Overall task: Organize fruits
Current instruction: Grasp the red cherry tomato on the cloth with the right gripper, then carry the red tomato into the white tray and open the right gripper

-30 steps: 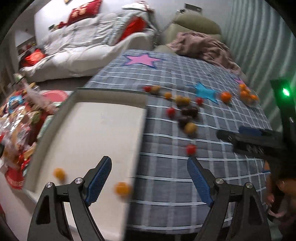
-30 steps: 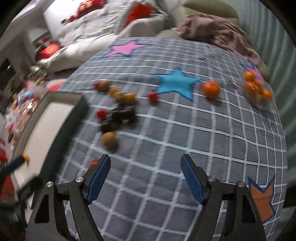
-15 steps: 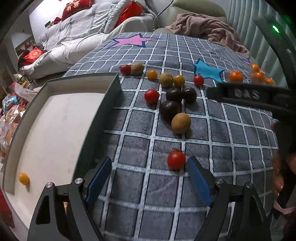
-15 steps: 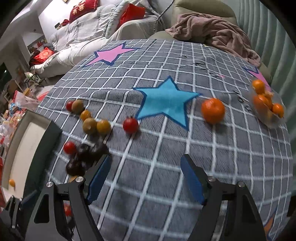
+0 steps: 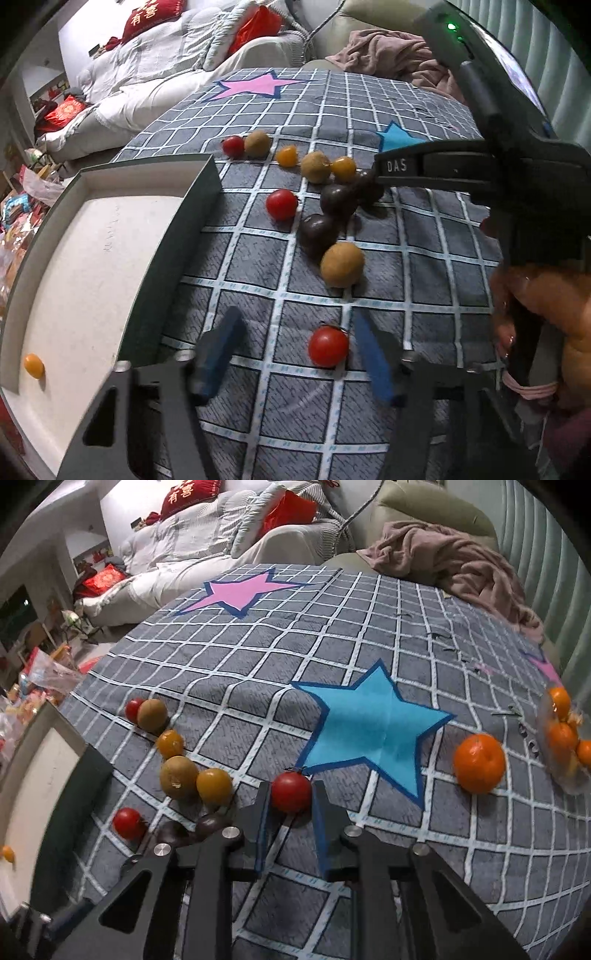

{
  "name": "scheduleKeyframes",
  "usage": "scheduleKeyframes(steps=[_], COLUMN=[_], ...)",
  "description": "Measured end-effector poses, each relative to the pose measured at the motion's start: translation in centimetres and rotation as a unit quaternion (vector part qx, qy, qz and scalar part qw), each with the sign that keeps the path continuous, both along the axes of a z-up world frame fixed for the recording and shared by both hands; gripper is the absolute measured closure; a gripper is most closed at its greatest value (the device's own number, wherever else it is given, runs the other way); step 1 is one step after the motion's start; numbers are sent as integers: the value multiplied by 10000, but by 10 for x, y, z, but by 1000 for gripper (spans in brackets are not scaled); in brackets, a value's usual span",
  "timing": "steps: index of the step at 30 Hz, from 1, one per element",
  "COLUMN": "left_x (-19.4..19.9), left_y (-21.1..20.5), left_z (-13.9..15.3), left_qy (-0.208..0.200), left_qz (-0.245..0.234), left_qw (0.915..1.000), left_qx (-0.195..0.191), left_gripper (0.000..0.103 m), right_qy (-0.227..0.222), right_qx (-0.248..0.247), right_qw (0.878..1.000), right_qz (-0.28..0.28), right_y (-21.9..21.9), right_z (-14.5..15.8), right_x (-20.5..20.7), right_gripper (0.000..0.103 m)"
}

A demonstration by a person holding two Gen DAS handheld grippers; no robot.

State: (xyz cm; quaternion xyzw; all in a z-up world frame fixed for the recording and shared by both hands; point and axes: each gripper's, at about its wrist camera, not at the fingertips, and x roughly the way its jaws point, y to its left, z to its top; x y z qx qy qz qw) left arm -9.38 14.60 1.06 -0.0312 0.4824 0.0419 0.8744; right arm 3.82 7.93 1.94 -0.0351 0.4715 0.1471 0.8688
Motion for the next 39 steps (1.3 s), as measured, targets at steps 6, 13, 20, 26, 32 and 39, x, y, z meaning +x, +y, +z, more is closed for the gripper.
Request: scheduleKeyframes(steps=[6,13,20,26,32,39], left_x=[-5,-16,-31,-46,-62,-81], left_y=[2,8,14,21,42,80], left_z=[3,5,9,24,44,52], left_qy=[-31,62,115,-10,-259,-446], left_qz=[-191,-217,-192,-278,-226,36], left_qw=[9989,9975,9964,9960,9957,9960], left_qx=[-421,-669,-816,-847,-860,-768], left_gripper=[83,83,82,83,82,82], right_qy=[188,342,434,328,190,64], right_qx=[468,767,964,1057,1006,956], right_qw=[9986,9961,9938,9934,9946,9952], right_qz=[-165,-267,-353,-314,-142,198], right_y=[-26,-52,-66,-69,-56,-20], right_z=[5,6,4,20,42,62], right_x=[-24,-75,-113,-132,-145,-159], right_gripper=[80,80,80,80,80,80])
